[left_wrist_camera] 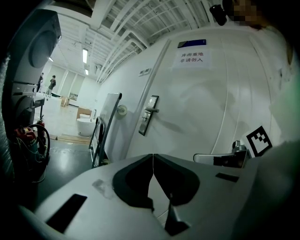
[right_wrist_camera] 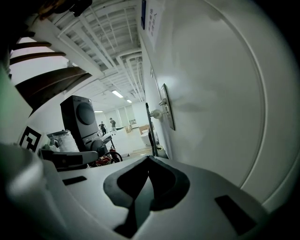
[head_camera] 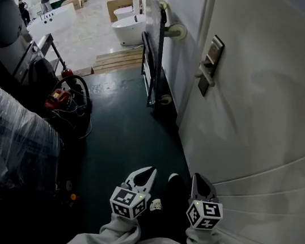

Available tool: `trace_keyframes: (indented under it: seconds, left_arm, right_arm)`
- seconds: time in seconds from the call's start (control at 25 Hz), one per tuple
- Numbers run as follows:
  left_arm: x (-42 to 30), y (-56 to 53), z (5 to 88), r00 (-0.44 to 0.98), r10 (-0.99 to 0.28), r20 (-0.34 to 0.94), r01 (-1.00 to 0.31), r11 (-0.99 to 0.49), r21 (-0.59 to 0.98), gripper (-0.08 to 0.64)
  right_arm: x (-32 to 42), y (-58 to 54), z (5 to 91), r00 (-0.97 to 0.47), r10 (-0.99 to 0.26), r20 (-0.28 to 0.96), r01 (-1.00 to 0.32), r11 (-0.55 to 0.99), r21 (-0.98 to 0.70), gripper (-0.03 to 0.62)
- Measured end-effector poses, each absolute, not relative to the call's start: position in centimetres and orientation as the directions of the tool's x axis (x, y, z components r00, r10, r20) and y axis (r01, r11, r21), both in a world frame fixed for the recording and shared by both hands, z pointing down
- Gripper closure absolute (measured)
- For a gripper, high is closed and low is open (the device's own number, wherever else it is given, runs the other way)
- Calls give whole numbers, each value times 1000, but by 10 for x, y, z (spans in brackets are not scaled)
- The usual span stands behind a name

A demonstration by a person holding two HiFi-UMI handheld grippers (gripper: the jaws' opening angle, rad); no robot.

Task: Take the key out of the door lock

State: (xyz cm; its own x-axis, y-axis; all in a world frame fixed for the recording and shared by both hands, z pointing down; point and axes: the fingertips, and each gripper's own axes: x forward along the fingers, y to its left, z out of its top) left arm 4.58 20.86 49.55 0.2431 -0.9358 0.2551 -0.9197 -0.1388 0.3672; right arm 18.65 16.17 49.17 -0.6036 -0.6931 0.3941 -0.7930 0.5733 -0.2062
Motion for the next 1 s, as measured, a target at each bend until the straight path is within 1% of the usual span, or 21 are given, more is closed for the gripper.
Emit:
trace_keyframes:
  seconds: [0.32, 1.0]
  left_arm:
    - [44, 174, 489, 261, -932, 250, -922, -164, 351, 545]
    - [8, 61, 478, 264, -936, 235, -918, -169, 358, 545]
  right_arm:
    - [190, 133, 489, -589, -712, 383, -807, 547, -224, 540]
    - [136, 26, 471, -632, -686, 361, -773, 593, -225, 540]
